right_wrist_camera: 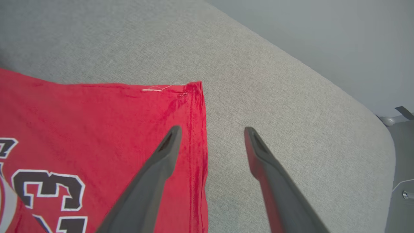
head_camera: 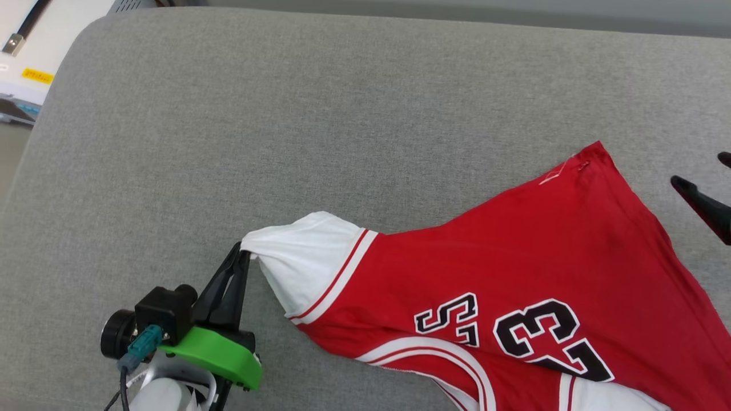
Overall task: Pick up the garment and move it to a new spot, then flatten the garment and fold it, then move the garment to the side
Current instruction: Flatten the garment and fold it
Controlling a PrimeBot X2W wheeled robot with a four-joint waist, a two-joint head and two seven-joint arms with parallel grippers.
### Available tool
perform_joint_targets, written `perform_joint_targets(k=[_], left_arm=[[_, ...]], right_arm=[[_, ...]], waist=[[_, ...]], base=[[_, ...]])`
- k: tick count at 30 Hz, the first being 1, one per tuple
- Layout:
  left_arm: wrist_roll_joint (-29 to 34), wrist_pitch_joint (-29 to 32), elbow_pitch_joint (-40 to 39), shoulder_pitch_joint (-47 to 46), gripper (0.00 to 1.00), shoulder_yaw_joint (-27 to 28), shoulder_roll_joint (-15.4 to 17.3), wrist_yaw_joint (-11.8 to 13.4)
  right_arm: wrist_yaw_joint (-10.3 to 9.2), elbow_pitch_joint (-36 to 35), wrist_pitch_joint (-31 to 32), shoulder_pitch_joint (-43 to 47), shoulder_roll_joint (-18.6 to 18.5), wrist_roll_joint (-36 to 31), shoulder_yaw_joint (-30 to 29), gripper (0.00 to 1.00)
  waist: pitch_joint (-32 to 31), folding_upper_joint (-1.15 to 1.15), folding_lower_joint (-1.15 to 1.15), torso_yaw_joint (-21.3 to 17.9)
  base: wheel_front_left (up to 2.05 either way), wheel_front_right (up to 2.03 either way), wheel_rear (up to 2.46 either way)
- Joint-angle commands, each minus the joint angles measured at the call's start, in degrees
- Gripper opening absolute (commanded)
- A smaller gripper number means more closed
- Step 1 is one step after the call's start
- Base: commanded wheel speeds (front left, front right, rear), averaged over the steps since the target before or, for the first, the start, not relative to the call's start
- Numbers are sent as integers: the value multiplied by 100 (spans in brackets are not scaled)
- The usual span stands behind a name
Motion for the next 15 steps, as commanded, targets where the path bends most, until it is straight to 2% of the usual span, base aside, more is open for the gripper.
perform_joint_targets(k=[1,7,15], left_arm=[[49,-53,-26,-146,0,-1,-38,-30],[122,-81,-57,-356,0,-77,-155,-68],[198,-105,-27,-555,0,-151,-273,-124]], right_arm=[[-5,189,213,-380,-7,-88,319,100],[-5,1360,906,-1857,186,-181,1654,100],[-5,3025,747,-2774,592,-193,2555,100]], waist=[[214,0,0,185],[510,0,0,385],[764,0,0,593]], base=[[0,0,0],[0,0,0],[0,0,0]])
